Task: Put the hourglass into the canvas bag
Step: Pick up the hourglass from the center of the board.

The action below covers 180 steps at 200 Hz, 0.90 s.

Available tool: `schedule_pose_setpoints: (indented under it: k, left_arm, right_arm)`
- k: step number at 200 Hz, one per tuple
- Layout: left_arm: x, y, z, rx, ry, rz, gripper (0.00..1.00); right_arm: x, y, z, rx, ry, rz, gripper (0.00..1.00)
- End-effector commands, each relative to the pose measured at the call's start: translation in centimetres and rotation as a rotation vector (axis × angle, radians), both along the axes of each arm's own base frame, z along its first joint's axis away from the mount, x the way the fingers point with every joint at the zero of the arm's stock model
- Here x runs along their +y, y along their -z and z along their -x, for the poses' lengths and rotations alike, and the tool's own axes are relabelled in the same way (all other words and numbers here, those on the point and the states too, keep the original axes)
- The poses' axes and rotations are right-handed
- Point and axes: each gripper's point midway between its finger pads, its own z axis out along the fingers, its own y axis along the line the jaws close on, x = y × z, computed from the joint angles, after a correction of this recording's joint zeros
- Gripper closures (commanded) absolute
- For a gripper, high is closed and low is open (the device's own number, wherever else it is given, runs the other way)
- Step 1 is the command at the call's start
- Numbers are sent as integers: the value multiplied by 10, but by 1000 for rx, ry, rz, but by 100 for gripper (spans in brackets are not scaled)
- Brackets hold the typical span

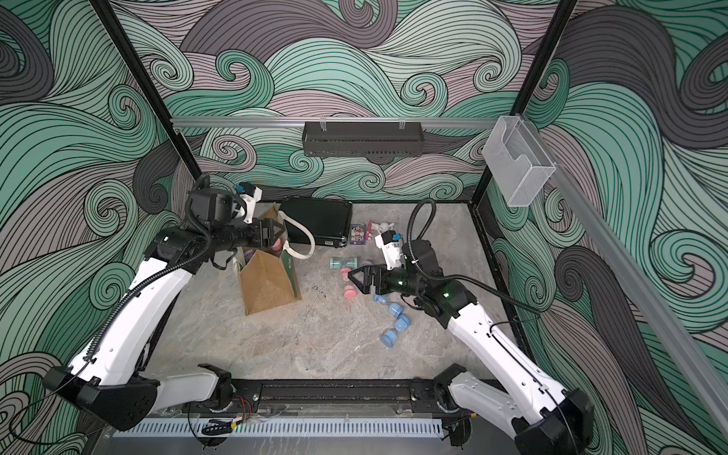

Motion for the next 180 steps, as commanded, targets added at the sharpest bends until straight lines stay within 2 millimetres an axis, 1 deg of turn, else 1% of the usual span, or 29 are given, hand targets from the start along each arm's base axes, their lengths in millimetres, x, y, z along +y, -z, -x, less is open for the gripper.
schedule_pose_setpoints:
  k: [1, 30, 49, 67, 69, 87, 108, 110, 114, 126, 141, 165, 180]
  left_arm:
    - [-31, 3, 5, -36, 57, 69, 32]
    - [-56, 28, 20, -21, 115, 76, 32]
    - [-73, 47, 25, 1, 123, 80, 32]
    - [-85, 69, 30, 62, 93, 62, 30]
    - [-87, 72, 30, 74, 92, 64, 30]
    - [-106, 98, 37, 179, 70, 64, 30]
    - [-131, 127, 44, 274, 53, 26, 31]
    - [-134, 136, 44, 292, 47, 10, 31]
    - [-138, 145, 44, 310, 40, -2, 31]
    - [-150, 165, 44, 342, 34, -28, 31]
    - [-157, 189, 41, 373, -6, -81, 31]
    - [-168, 218, 34, 389, -38, -134, 32]
    - [-164, 233, 25, 395, -97, -184, 32]
  right_arm:
    - [-18, 27, 6, 61, 43, 76, 1]
    - [-32, 28, 7, 91, 88, 91, 0]
    - [-42, 27, 5, 100, 132, 123, 0]
    - [-49, 17, 2, 121, 165, 128, 0]
    - [-49, 14, 1, 118, 167, 125, 0]
    - [-50, 3, 0, 124, 174, 127, 0]
    - [-55, -5, -3, 139, 206, 146, 0]
    - [-56, -5, -4, 142, 209, 148, 0]
    - [-56, -7, -4, 145, 217, 151, 0]
    - [-60, -10, -7, 164, 245, 161, 0]
    - [-60, -16, -9, 189, 262, 156, 0]
    - [-59, -22, -12, 229, 270, 160, 0]
    - [-58, -29, -14, 243, 275, 147, 0]
